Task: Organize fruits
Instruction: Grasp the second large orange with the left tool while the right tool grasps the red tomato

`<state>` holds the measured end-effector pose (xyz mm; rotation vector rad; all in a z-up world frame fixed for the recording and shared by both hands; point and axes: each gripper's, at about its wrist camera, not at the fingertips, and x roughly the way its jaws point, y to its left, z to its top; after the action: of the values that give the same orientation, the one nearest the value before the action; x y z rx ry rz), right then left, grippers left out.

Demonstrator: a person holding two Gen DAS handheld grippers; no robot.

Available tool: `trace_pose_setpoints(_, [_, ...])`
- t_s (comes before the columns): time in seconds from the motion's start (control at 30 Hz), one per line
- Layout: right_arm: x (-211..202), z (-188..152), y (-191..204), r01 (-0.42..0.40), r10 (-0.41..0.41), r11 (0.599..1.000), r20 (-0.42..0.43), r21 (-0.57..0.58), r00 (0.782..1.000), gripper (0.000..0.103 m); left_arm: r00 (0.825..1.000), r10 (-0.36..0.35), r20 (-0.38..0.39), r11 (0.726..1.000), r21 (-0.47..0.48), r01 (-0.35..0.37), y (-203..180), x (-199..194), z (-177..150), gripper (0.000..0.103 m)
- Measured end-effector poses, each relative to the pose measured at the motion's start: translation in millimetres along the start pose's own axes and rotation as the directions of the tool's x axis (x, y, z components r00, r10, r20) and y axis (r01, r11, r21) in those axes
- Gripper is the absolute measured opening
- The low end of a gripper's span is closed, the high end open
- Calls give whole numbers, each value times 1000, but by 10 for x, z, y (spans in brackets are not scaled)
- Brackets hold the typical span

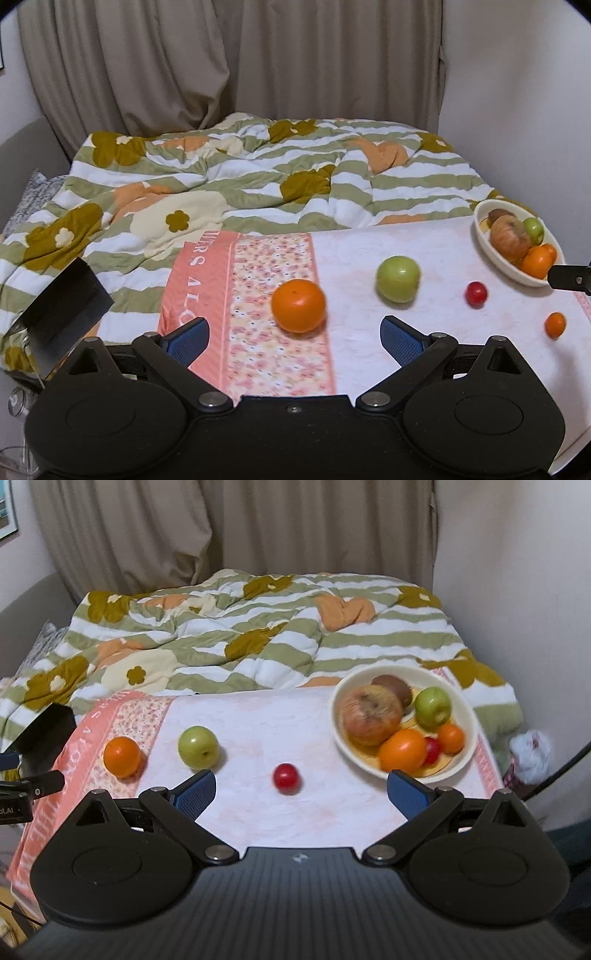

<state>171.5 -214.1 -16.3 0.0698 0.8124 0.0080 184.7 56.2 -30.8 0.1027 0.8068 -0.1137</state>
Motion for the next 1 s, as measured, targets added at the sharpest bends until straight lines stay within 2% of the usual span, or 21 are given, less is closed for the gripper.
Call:
trace_pose_setpoints(0.17, [278,-13,213,15,-14,999,-30,30,999,103,1000,-19,-22,1000,17,20,193,288,46,101])
trace_pose_setpoints(0.4, [668,-3,368,43,-41,999,-74,29,996,103,997,-46,-62,999,-3,45,272,662,111,101])
trace_pose_setpoints(0.7, [1120,-21,327,80,-73,996,-125,46,989,103,988,-100,-115,993,-71,92,214,1051,167,100])
trace_pose_setpoints(0.9, [1355,-69,232,89,-78,994,-162,63,984,103,984,-98,-152,993,-80,86,117,1227,172,97])
trace_pose_setpoints(1.0, [1438,-63,189,90,-77,993,-167,70,983,103,981,-96,-171,993,-89,82,101,1310,167,92])
